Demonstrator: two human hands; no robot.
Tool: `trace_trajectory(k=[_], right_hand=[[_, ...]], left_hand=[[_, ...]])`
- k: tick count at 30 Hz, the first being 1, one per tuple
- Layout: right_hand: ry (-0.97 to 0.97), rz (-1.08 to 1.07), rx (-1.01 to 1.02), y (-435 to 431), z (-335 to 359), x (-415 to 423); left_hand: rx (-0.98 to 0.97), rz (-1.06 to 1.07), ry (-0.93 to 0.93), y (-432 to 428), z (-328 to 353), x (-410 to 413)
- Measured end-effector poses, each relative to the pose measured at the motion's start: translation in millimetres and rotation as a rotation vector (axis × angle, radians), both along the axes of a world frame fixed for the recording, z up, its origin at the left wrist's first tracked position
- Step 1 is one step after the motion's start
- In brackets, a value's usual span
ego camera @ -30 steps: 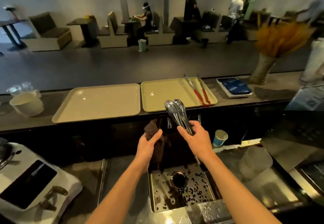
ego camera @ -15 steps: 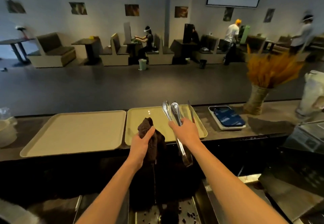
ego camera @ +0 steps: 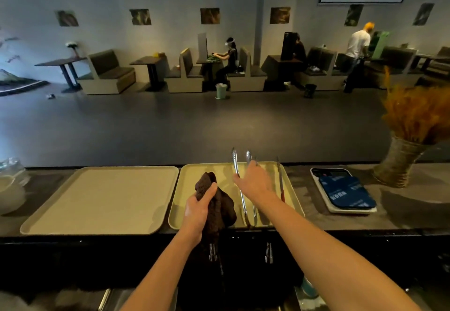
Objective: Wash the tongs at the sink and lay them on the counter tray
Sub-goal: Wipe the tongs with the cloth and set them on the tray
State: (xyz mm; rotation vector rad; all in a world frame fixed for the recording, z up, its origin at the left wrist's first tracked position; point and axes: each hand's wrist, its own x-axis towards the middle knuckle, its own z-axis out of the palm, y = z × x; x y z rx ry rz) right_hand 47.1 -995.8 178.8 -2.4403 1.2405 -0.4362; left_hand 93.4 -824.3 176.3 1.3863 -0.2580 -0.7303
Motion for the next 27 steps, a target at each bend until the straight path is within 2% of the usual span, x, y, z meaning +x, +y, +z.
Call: trace_trajectory(k=[13, 16, 20, 27], right_hand=[[0.19, 0.048, -0.097, -1.9, -18.9, 11.4], [0.231, 0.026, -0.171, 3.2, -13.1, 6.4], [0.095, 0.132, -0.206, 20.7, -4.1, -4.2], [-0.164, 0.348, -0.012, 90.6, 3.2, -2.7]], left_hand=[[-0.003, 0.033, 0.088, 5.3, -4.3, 5.9], [-0.035, 0.044, 0.108, 11.2, -1.0, 4.7], [-0.082, 0.085, 0.113, 27.4, -0.9, 9.3], [-0.089, 0.179, 0.124, 78.1, -2.8, 5.1]])
